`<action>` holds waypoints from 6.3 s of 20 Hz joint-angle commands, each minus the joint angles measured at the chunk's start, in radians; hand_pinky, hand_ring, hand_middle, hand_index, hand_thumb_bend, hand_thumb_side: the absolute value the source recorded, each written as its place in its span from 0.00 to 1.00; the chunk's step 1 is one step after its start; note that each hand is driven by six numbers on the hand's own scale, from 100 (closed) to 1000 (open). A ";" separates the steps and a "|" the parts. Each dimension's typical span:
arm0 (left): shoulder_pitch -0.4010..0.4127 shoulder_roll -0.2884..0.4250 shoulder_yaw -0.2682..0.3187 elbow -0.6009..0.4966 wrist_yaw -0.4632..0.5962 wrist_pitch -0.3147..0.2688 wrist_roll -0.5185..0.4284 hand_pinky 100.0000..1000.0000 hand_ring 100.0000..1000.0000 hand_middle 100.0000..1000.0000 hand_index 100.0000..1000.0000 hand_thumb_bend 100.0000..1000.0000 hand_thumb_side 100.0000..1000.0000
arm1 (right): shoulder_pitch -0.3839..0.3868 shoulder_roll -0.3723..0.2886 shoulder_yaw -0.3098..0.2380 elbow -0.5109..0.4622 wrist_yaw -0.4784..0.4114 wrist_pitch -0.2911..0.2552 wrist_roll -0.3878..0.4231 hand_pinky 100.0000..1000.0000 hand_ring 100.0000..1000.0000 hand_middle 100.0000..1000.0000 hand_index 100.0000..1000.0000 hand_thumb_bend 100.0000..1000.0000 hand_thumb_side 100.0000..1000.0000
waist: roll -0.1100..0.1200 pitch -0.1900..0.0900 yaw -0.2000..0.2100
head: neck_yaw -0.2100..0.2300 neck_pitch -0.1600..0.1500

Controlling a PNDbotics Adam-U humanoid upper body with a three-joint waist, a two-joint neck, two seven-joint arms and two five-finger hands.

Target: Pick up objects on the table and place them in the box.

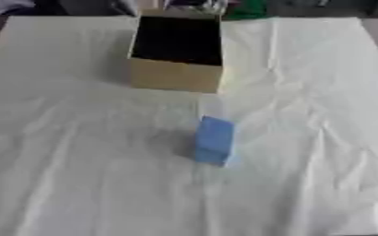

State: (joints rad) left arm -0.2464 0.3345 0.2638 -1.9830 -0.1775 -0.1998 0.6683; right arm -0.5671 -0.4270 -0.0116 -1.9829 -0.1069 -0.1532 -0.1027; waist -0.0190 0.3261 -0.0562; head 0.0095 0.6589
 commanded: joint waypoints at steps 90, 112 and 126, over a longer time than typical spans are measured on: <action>0.005 0.026 -0.021 -0.017 0.023 -0.005 -0.045 0.70 0.53 0.50 0.80 0.34 0.09 | -0.623 -0.171 0.730 0.560 0.324 -0.559 1.010 0.84 0.88 0.87 0.91 0.45 0.03 | -0.004 -0.048 0.014 | -0.012 -0.016; 0.006 0.030 -0.025 -0.017 0.028 -0.005 -0.054 0.70 0.53 0.50 0.80 0.34 0.07 | -0.659 -0.208 0.743 0.552 0.406 -0.753 1.010 0.85 0.89 0.90 0.92 0.58 0.14 | -0.010 -0.052 0.010 | 0.003 -0.004; 0.003 0.032 -0.024 -0.017 0.029 -0.007 -0.053 0.70 0.53 0.50 0.80 0.33 0.07 | -0.632 -0.206 0.799 0.571 0.463 -0.754 1.010 0.85 0.89 0.89 0.91 0.57 0.10 | -0.012 -0.046 0.014 | 0.004 -0.004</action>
State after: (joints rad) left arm -0.2311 0.3359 0.2386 -1.9831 -0.1503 -0.2030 0.6170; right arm -1.1857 -0.6203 0.7944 -1.4137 0.3501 -0.5768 0.5805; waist -0.0254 0.2881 -0.0426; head 0.0135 0.6553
